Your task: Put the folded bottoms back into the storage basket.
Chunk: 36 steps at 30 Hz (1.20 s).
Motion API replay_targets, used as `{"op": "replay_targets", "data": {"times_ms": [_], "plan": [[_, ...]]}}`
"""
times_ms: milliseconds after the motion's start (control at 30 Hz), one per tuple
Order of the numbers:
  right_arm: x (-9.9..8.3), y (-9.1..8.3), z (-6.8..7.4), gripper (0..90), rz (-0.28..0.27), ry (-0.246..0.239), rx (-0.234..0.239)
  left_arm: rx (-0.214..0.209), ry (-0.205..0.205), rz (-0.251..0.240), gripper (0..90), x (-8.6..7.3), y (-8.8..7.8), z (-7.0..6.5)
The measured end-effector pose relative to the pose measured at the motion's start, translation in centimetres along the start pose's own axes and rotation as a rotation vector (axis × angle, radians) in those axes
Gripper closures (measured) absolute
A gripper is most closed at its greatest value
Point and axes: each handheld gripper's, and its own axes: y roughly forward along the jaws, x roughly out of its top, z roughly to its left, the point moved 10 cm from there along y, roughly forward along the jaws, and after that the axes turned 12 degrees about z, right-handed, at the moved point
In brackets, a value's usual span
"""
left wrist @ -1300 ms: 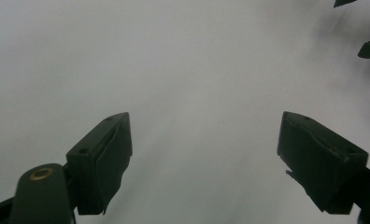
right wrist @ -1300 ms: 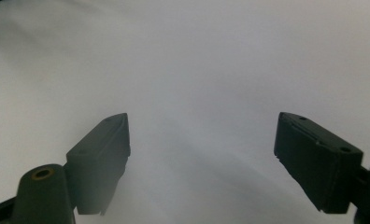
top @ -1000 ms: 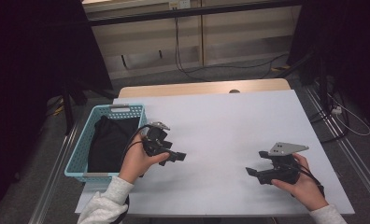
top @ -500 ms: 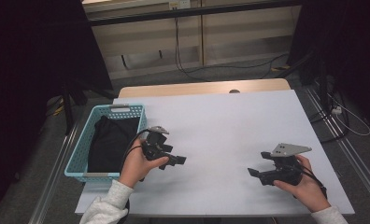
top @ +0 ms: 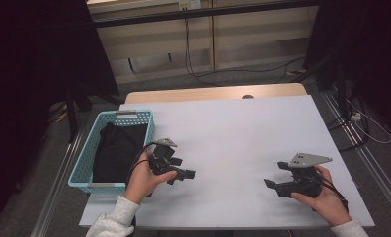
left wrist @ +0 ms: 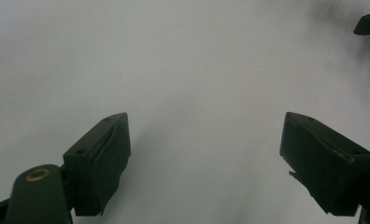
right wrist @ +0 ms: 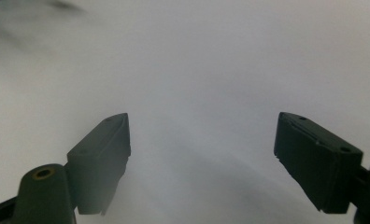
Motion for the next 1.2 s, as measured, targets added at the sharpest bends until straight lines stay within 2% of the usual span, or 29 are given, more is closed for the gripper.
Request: {"op": "replay_targets", "data": {"times_ms": [467, 967, 1200], "plan": [[-0.6, -0.5, -0.2, 18.3, 0.0, 0.008, -0.007, -0.015, 0.048, -0.038, 10.0, -1.2, -0.3, 0.0], [-1.2, -0.9, -0.4, 18.4, 0.003, 0.018, -0.015, 0.0, 0.063, -0.05, 8.5, -2.4, -0.4, 0.2], [-1.6, -1.0, -0.5, 18.4, 0.004, 0.021, -0.019, -0.007, 0.072, -0.058, 8.2, -2.7, -0.4, 0.0]]}}
